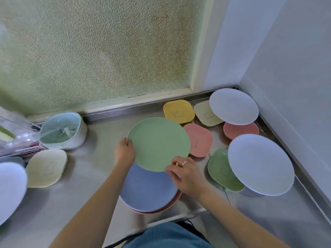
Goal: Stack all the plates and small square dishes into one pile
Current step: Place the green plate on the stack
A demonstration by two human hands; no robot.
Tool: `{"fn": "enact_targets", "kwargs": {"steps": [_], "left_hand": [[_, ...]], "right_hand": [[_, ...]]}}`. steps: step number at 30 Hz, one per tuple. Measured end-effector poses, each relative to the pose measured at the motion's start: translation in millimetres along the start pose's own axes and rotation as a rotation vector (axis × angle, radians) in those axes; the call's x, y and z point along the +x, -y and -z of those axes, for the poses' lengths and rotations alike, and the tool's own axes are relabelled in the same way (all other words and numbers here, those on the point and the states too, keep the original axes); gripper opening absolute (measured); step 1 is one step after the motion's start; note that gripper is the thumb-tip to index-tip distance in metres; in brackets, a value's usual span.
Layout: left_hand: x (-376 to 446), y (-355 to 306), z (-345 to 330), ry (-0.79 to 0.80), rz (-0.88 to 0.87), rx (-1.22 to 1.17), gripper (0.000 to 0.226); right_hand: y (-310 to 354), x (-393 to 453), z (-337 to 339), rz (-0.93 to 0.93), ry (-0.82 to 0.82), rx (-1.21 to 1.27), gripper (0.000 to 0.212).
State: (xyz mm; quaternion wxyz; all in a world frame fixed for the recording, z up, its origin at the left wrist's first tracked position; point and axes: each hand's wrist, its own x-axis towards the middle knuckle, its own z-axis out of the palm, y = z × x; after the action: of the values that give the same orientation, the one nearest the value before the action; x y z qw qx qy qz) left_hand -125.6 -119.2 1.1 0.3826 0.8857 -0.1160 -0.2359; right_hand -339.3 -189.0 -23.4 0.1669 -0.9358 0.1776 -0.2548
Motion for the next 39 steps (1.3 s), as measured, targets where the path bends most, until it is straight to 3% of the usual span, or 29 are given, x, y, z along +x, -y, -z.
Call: {"fn": "enact_targets", "kwargs": {"steps": [2,4,6,8,14,17,21,25,29,34,39], "left_hand": [[-8.5,21.1,16.1,-0.016,-0.007,0.066,0.025],[-18.4,34.4,22.7,0.019,-0.018,0.096,0.023],[-29.3,46.2,26.2,0.052,-0.04,0.106,0.021],[-39.3,55.8,25.9,0.062,-0.078,0.113,0.018],[-59.8,79.6,34.6,-0.048,-0.096,0.335,0.02],[-60.9,90.5,38.2,-0.045,-0.169,0.402,0.044],[-60.7,89.6,39.1,-0.034,-0.144,0.224,0.048],[-60.0,85.0,40.5,-0.128,-0.08,0.094,0.038],[-56.6,85.0,38.4,-0.121,-0.074,0.056,0.029],[-56.4,82.9,30.2,-0.099,-0.074,-0.016,0.036],[-56.1,80.1,26.3,-0.07,-0.044,-0.046,0.044]], "right_hand": [[8.2,2.0,-2.8,-0.124,0.029,0.127,0.028],[8.7,3.8,-7.4,-0.411,0.048,0.105,0.05],[9.1,5.9,-15.5,-0.682,0.131,0.016,0.059],[12.0,6.8,-23.8,-0.777,0.247,0.004,0.063],[16.5,0.6,-35.5,-0.702,0.273,0.088,0.065],[16.6,-1.6,-38.1,-0.69,0.278,-0.015,0.061],[17.5,-0.2,-37.2,-0.74,0.265,-0.117,0.054],[17.3,4.7,-40.4,-0.843,0.259,-0.018,0.039],[14.2,-3.5,-42.1,-0.855,0.15,0.096,0.037],[6.0,-15.2,-43.8,-0.835,0.02,0.135,0.039],[-1.4,-9.9,-37.3,-0.806,0.0,0.08,0.039]]}}
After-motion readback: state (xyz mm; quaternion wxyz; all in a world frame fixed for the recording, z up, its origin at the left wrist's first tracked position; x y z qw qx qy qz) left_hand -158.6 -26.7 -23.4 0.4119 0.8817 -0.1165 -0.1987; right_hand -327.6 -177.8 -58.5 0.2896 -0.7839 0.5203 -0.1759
